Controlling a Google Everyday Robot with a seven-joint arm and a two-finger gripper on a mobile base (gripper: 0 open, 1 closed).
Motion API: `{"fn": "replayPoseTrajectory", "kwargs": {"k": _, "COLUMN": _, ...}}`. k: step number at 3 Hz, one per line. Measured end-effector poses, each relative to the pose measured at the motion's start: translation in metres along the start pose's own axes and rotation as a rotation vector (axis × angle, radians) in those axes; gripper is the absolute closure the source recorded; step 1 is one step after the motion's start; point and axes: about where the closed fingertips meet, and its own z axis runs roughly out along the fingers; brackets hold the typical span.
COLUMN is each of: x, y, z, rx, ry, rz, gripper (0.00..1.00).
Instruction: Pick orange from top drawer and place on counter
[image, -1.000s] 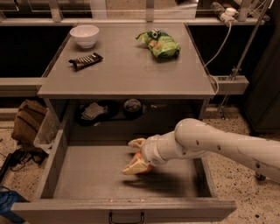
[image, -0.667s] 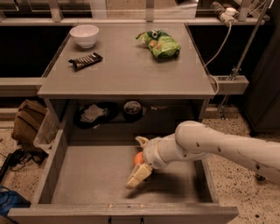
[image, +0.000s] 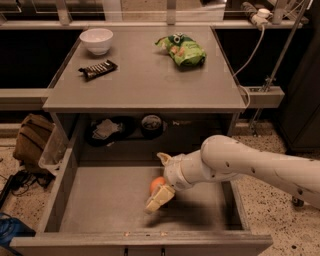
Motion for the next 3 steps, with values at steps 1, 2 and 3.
{"fn": "replayPoseTrajectory", "kwargs": {"k": 1, "x": -0.0004, "y": -0.0004, "z": -0.0153, "rx": 0.046, "ry": 0.034, "rz": -0.007, "gripper": 0.00}}
{"fn": "replayPoseTrajectory", "kwargs": {"k": 2, "x": 0.0015, "y": 0.0008, "z": -0.0166, "rx": 0.050, "ry": 0.046, "rz": -0.010, "gripper": 0.00}}
{"fn": "replayPoseTrajectory", "kwargs": {"k": 3, "x": 0.0062, "y": 0.0013, "z": -0.0143, "rx": 0.043, "ry": 0.055, "rz": -0.009, "gripper": 0.00}}
